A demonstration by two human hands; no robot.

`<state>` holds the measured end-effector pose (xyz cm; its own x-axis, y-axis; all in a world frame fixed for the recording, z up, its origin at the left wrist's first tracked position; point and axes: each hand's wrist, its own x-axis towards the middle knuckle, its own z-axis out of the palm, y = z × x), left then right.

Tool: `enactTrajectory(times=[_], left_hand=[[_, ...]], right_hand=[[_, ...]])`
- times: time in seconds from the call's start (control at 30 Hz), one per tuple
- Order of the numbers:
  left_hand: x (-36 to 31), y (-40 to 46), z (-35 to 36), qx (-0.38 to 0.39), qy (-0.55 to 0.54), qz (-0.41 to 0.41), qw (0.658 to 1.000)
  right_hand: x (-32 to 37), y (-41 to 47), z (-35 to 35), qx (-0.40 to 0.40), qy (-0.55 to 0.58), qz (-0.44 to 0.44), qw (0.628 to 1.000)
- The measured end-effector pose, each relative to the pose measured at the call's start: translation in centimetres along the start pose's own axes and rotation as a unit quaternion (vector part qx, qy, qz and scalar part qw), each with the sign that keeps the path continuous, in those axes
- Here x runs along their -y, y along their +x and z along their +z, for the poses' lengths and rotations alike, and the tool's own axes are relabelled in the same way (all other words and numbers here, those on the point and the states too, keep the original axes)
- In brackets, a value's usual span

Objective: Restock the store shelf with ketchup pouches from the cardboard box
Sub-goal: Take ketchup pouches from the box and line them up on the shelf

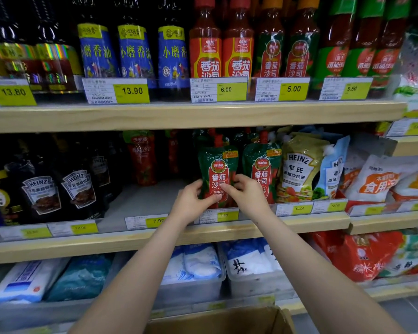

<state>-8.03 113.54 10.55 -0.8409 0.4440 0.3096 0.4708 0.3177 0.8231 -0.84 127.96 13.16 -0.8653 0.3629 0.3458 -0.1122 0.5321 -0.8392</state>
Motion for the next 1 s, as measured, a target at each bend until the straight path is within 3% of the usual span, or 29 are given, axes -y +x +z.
enactTrajectory(times=[0.33, 0.5, 0.7, 0.8, 0.87, 1.0], left_hand=[[-0.3, -2.3, -1.1, -0.032, -0.013, 0.015, 0.999], [1.1, -9.5, -1.6, -0.089, 0.098, 0.107, 0.985], [7.9, -19.6, 0.4, 0.025, 0.160, 0.070, 0.984], [12.0, -24.3, 0.3, 0.074, 0.256, 0.034, 0.963], [14.5, -26.6, -0.2, 0.101, 0.265, 0.018, 0.959], [18.4, -30.6, -0.4, 0.092, 0.256, -0.018, 0.962]], right_hand=[[0.0, -2.7, -1.5, 0.009, 0.000, -0.002, 1.000], [-1.8, -8.7, -3.0, 0.069, 0.027, -0.011, 0.997], [-7.2, -15.9, -0.1, 0.166, 0.012, 0.061, 0.984], [-10.2, -19.2, 2.1, 0.218, -0.006, 0.095, 0.971], [-12.2, -21.1, 3.6, 0.249, -0.013, 0.116, 0.962], [-15.5, -24.7, 6.2, 0.331, -0.045, 0.149, 0.931]])
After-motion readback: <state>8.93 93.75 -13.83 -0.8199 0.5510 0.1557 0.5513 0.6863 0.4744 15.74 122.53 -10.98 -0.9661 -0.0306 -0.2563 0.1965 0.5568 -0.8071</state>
